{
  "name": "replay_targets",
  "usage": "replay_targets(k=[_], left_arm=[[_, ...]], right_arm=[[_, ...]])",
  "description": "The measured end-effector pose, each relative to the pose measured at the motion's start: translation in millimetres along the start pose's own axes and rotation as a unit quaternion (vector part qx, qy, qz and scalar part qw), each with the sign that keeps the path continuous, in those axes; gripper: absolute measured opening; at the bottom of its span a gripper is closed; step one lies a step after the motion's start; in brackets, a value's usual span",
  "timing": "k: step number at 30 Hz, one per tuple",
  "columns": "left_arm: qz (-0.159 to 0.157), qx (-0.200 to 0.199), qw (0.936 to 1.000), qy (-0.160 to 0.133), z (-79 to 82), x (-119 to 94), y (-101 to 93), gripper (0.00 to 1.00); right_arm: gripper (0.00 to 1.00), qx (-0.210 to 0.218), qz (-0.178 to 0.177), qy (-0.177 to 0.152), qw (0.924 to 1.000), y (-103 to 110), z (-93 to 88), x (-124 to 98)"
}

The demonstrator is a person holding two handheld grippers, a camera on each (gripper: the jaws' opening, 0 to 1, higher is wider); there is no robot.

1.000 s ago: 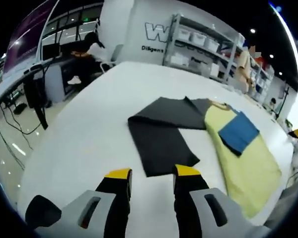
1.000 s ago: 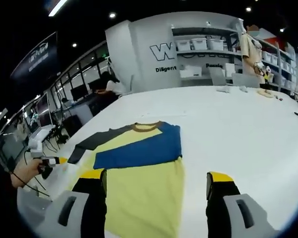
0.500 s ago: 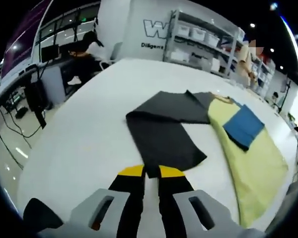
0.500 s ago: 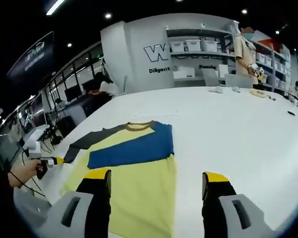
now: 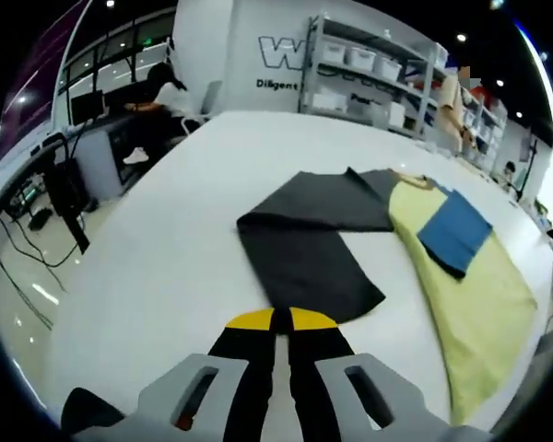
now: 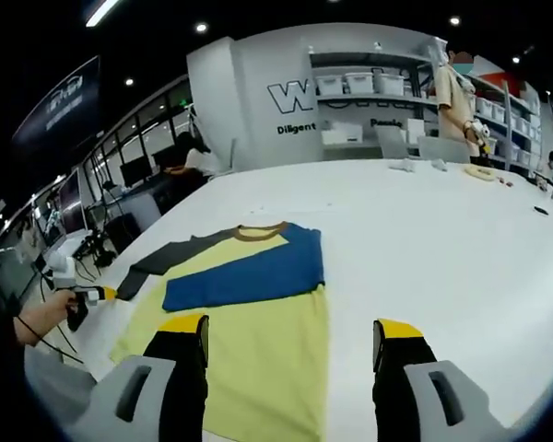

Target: Fold the garment on the visible template until the final outline fits inside the template.

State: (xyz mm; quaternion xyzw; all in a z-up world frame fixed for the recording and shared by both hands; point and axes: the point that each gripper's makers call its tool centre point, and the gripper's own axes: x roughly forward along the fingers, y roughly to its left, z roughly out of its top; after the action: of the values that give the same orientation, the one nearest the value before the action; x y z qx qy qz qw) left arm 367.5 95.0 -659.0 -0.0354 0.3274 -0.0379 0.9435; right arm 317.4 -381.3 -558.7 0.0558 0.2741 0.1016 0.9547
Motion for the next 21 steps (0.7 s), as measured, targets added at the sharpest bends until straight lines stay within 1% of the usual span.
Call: replay_targets(k=[3, 5, 7, 10, 16, 21], left_arm=[[0.006, 0.015, 0.9998, -0.014, 14.2, -3, 10.0, 0.0], [0.009, 0.027, 0.9995, -0.015, 21.5, -4, 15.3, 0.0], [0.012, 0.03, 0.9993, -0.018, 27.1, -5, 19.6, 0.0], [0.015, 0.038, 0.9989, -0.022, 37.1, -5, 25.8, 0.0], [0.024, 0.045, 0.9985, -0.023, 49.7, -4, 38.6, 0.0], [0.042, 0.058, 0.9972, -0.02, 57.4, -3, 54.1, 0.0]], right_arm=[[0.7, 0.003, 0.001, -0.002, 1.0, 0, 0.6, 0], [0.68, 0.0, -0.003, -0.006, 1.0, -1, 1.7, -1], [0.65, -0.007, -0.007, -0.008, 0.9999, -3, 2.9, -2], [0.65, -0.004, -0.005, -0.008, 0.9999, -3, 3.3, -2], [0.65, -0.005, -0.004, -0.007, 1.0, -3, 2.5, -2], [0.65, -0.002, -0.006, -0.008, 0.9999, -4, 3.5, -4]])
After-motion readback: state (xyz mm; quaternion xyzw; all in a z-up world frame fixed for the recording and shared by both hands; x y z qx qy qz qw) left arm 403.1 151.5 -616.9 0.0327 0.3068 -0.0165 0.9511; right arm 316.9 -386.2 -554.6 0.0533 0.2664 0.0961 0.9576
